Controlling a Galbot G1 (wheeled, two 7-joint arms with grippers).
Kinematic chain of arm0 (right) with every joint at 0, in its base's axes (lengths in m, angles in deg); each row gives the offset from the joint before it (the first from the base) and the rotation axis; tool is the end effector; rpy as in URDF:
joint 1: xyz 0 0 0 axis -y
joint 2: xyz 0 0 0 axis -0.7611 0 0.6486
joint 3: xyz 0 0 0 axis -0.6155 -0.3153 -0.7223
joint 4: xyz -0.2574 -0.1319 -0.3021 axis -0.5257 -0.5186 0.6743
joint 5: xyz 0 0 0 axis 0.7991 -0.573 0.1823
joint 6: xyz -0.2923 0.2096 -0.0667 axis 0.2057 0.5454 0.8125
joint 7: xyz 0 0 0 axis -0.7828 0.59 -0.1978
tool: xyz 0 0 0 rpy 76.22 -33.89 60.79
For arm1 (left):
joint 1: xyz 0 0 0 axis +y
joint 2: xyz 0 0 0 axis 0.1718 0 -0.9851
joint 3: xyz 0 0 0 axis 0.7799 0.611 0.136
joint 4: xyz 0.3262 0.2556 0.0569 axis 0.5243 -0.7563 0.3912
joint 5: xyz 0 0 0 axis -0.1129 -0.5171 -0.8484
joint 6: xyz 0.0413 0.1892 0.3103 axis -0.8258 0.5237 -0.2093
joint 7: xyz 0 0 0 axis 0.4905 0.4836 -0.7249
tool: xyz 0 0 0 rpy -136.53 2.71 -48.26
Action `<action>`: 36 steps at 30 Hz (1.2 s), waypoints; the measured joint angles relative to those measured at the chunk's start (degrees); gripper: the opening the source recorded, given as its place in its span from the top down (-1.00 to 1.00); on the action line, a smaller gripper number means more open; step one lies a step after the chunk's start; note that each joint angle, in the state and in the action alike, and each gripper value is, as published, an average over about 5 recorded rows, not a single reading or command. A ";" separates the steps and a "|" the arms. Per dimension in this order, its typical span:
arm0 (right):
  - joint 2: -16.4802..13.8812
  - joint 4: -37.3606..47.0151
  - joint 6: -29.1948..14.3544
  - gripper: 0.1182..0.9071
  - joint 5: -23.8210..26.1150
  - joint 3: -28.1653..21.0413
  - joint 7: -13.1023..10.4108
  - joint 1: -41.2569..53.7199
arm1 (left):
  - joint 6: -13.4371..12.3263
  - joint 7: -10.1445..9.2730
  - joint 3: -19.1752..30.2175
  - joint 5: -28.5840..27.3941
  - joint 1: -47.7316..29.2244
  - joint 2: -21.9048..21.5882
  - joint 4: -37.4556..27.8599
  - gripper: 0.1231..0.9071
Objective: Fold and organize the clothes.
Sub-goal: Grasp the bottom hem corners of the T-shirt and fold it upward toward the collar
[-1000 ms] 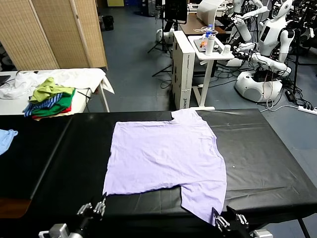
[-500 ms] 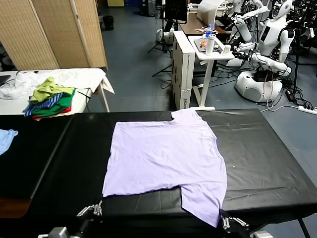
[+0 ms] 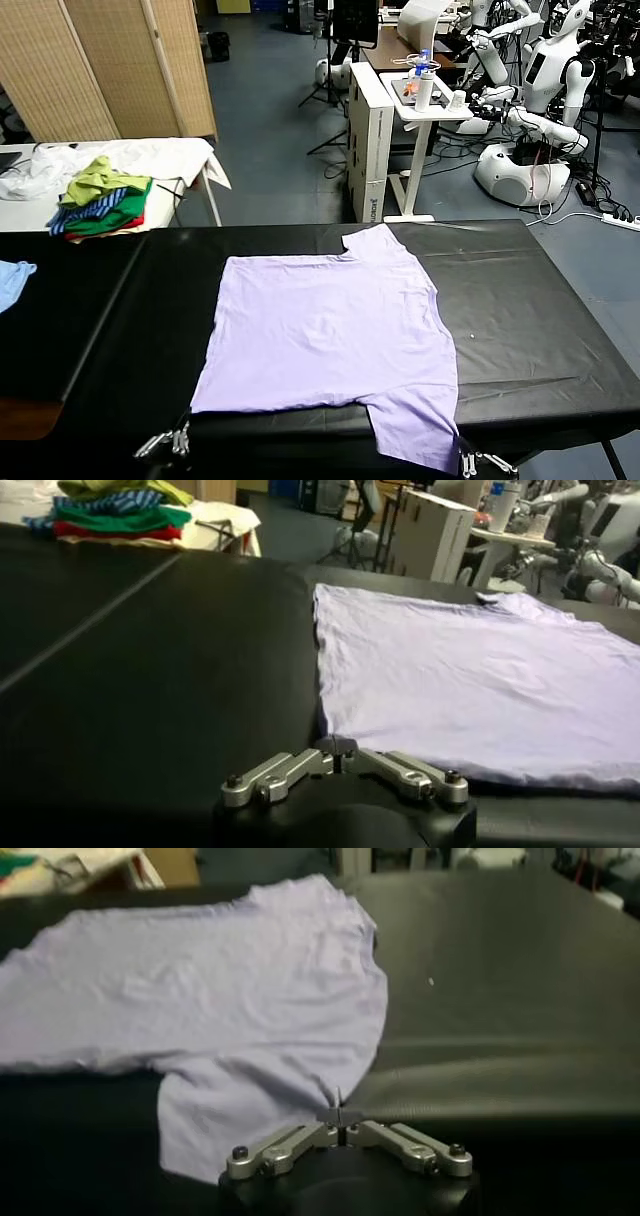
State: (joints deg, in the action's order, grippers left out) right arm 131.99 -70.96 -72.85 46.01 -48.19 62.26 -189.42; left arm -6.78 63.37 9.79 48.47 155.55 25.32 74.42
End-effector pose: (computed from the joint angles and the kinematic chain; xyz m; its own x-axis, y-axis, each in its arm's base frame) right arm 0.0736 -0.1138 -0.2743 -0.9076 -0.1704 0.3836 -0.1348 0.9838 0.1182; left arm 0.0197 0.0695 -0.3072 -0.9133 0.0015 0.4074 -0.0642 0.9870 -0.1477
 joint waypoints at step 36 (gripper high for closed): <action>-1.31 32.10 0.99 0.95 2.79 -22.90 -4.96 44.02 | -3.51 0.95 3.58 -4.93 -26.27 -5.07 -17.81 0.94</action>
State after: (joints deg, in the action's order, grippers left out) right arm 130.68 -38.86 -71.86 48.80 -71.09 57.30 -145.41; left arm -10.28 64.32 13.37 43.54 129.28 20.24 56.61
